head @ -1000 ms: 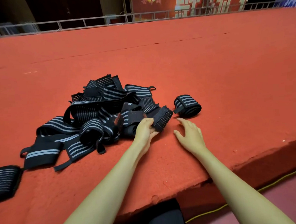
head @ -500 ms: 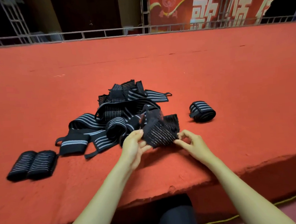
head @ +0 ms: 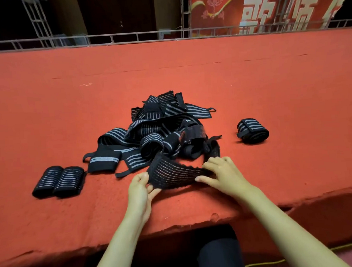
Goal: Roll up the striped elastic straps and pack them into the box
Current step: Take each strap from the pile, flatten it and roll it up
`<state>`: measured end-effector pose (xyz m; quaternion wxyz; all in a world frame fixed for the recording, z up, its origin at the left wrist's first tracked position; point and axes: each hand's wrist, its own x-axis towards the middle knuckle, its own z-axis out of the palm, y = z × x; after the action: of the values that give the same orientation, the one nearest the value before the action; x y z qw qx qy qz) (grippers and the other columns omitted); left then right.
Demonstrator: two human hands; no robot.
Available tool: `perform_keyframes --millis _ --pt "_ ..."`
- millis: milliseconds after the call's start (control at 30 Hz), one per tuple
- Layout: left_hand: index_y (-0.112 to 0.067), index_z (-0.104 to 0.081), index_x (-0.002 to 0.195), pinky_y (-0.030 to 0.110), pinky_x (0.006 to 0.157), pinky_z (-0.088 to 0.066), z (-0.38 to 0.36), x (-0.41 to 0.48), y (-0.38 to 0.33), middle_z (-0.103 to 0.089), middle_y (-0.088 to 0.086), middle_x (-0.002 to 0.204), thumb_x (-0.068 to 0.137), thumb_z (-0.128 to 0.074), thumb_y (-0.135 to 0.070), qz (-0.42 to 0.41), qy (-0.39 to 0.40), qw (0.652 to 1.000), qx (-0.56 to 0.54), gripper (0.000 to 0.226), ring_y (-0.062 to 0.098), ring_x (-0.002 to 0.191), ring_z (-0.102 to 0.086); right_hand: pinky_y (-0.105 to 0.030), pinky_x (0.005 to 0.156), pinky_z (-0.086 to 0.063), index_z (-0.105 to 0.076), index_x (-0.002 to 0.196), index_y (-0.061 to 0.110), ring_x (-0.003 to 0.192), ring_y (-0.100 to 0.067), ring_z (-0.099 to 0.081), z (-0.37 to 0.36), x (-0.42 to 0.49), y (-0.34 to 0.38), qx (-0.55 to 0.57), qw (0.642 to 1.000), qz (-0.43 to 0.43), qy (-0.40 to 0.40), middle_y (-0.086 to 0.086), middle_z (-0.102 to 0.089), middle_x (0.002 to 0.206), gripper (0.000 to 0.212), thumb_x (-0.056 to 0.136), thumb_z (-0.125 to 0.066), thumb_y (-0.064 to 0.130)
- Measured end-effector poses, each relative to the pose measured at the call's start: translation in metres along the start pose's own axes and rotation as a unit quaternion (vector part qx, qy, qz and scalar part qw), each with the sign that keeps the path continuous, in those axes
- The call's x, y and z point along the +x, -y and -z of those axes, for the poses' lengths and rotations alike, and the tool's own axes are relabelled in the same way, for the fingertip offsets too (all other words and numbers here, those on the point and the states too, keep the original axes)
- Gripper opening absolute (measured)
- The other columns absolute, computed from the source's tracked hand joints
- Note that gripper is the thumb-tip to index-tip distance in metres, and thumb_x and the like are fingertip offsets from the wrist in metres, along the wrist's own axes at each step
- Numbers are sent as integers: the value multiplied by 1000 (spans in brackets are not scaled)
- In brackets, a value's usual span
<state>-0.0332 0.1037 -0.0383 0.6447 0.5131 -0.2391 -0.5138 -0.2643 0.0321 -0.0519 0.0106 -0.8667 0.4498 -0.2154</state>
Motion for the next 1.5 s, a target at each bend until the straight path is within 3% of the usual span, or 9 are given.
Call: perform_keyframes --millis 133,233,367,500,633,800,933,1133,1500 --pt "-9 -53 99 31 66 -53 13 4 -4 -66 4 89 101 -31 -7 -2 -39 999 -29 22 15 74 -66 -37 101 -24 -61 110 25 120 -14 -48 10 -1 -21 -48 996 -61 53 8 -61 115 24 90 -58 37" --pt "-6 -55 96 34 70 -51 21 4 -5 -66 6 90 101 -29 -5 9 -60 997 -44 26 20 81 -64 -42 108 -25 -64 100 19 104 -19 -60 8 -3 -23 -41 998 -42 23 3 -68 100 13 92 -57 27" --pt "-7 -49 96 35 73 -51 29 6 -6 -64 10 95 102 -30 -4 23 -98 993 -64 21 23 85 -63 -31 89 -34 -61 87 21 77 -19 -64 -1 -6 -17 -31 999 8 -39 7 -66 79 24 90 -43 37" --pt "-10 -48 92 39 81 -50 35 9 -11 -62 7 93 102 -31 -6 15 -118 991 -66 20 20 84 -62 -36 73 -44 -65 87 19 80 -23 -61 1 -12 -19 -65 998 -22 8 3 -63 82 29 89 -51 44" --pt "-12 -47 89 40 82 -47 42 11 -18 -60 5 91 103 -31 -7 -1 -135 989 -57 22 18 82 -61 -38 85 -39 -67 89 20 95 -25 -61 12 -16 -38 -37 998 -55 2 3 -65 89 17 84 -63 35" --pt "-4 -47 102 40 85 -49 62 11 -16 -61 7 96 103 -30 -8 -17 -153 987 -37 17 19 85 -62 -44 95 -36 -60 78 16 78 -25 -59 38 -1 -40 -30 997 -71 -24 7 -56 69 26 87 -64 40" --pt "-7 -44 99 45 87 -51 78 12 -17 -57 15 98 99 -35 -5 -56 -187 979 61 9 21 79 -63 -36 87 -36 -64 90 17 91 -23 -62 40 15 -37 -39 993 -109 31 1 -69 90 23 85 -67 38" --pt "-14 -54 112 38 84 -39 105 3 -17 -56 14 100 86 -43 5 -186 -175 841 477 34 34 88 -58 -34 83 -45 -64 109 24 109 -25 -58 31 38 -48 -85 969 -191 128 -3 -66 114 23 87 -63 30" --pt "-16 -62 117 38 93 -37 103 1 -20 -47 13 113 86 -42 4 -80 -113 738 661 41 36 108 -51 -31 79 -45 -66 108 26 107 -28 -59 20 28 -55 -47 938 -283 196 -6 -64 116 24 86 -64 19"
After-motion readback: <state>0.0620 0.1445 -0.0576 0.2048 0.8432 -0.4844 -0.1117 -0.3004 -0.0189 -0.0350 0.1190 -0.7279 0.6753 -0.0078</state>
